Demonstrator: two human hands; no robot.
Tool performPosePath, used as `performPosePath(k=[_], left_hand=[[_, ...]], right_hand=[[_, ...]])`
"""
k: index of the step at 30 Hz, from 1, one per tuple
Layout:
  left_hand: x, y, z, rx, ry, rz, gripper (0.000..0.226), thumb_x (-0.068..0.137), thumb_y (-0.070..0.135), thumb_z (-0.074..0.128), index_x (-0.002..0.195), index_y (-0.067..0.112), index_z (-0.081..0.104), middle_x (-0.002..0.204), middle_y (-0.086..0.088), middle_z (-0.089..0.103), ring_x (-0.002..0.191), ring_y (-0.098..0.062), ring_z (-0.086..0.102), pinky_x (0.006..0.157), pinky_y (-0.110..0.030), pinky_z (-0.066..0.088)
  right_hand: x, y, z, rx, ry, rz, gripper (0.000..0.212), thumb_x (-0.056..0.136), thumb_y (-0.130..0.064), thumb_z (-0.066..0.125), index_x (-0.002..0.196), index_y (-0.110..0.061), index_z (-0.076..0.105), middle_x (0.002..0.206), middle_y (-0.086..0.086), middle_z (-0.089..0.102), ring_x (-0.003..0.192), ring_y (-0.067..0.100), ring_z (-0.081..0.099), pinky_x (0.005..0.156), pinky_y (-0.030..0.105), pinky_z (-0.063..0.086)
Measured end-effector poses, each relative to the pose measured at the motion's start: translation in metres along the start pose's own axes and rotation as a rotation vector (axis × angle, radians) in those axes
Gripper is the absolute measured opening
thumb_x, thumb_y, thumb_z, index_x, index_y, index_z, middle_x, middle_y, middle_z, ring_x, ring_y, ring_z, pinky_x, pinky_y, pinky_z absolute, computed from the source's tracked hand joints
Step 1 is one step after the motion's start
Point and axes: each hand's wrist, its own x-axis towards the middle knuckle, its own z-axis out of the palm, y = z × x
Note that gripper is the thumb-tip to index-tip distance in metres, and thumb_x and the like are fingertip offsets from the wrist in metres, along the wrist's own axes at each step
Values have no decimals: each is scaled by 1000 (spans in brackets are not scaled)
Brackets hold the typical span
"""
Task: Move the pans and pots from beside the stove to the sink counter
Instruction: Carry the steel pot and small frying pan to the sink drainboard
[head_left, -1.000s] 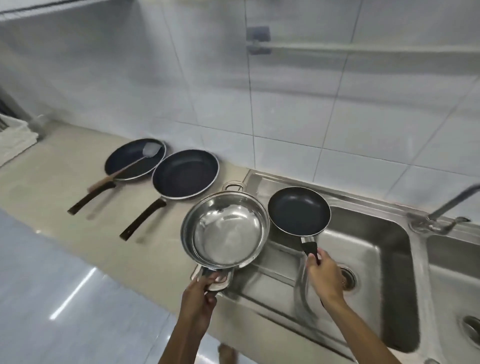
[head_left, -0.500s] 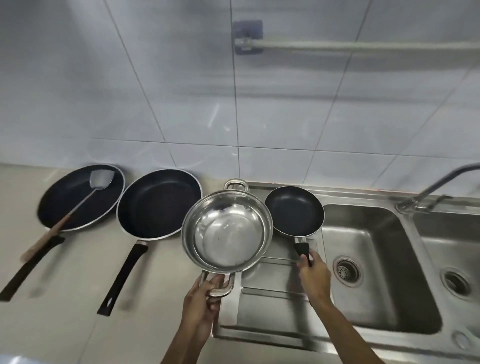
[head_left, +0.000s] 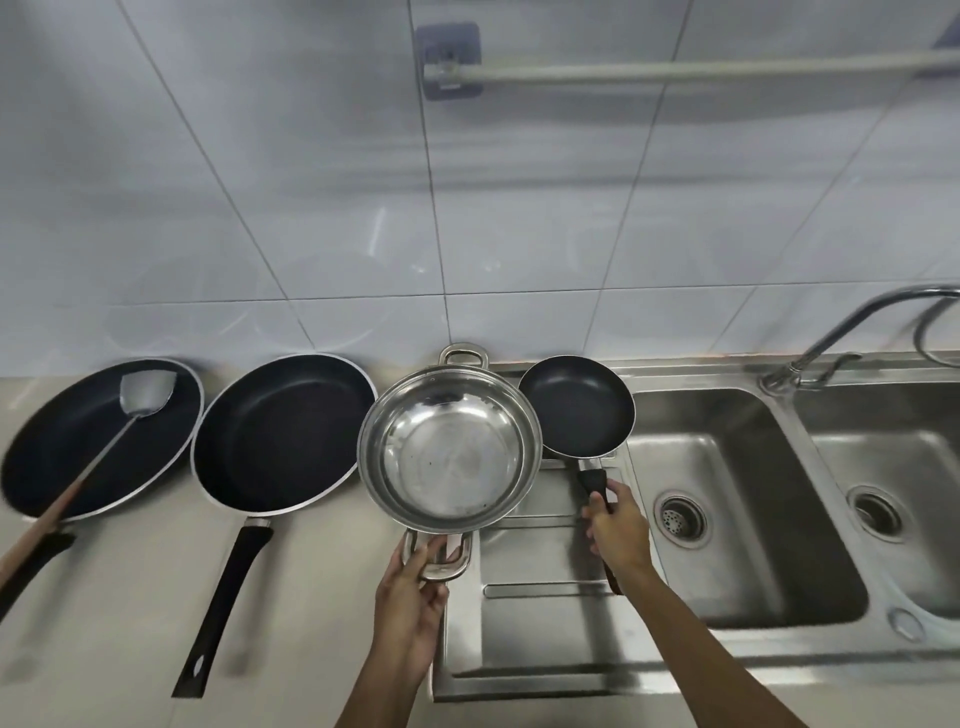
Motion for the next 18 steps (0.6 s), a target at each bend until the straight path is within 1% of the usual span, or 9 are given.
performPosePath(k=[2,5,7,11,14,16,18], left_hand=[[4,1,4,-2,1,0,29,97,13,59,125,20,65,111,-6,79,83,-13,73,50,-18,48],[9,3,10,-7,4,6,21,98,16,60,117,19,68,110,-8,78,79,-12,76,50,-19,53],[11,3,11,-9,7,3,17,98,18,61,113,19,69,110,-8,79,81,-13,77,53,-20,55],[12,1,9,-29,4,0,21,99,21,60,119,18,66,113,-7,78,83,-12,77,55,-21,56],[11,0,10,-38,7,0,22,99,24,60,120,20,65,111,-5,79,84,-13,78,55,-21,57],[10,-2,11,-43,9,-3,22,100,25,58,121,22,65,108,-3,80,85,-13,78,55,-21,58],[10,-2,12,-38,14,-7,22,100,27,58,121,23,64,107,-1,80,86,-12,77,59,-23,58]], right_hand=[[1,-2,1,15,-3,4,23,100,-17,54,122,-22,55,76,10,73,50,19,57,43,30,50],[3,-4,0,29,-5,9,24,101,-17,53,125,-21,52,79,13,72,52,19,56,44,31,50],[4,-5,-1,30,-16,12,23,102,-16,53,124,-20,52,80,14,72,51,20,55,46,33,51],[6,-8,-2,39,-45,33,25,102,-17,52,127,-19,51,85,13,74,48,17,54,42,30,49],[6,-10,-4,70,-61,56,29,102,-18,54,131,-18,52,85,13,74,45,15,55,39,28,50],[4,-9,-7,98,-77,68,31,102,-19,55,133,-17,52,86,14,74,43,14,57,40,28,51],[0,-8,-9,100,-87,66,31,102,-20,56,133,-17,53,86,13,74,42,14,60,40,29,52]])
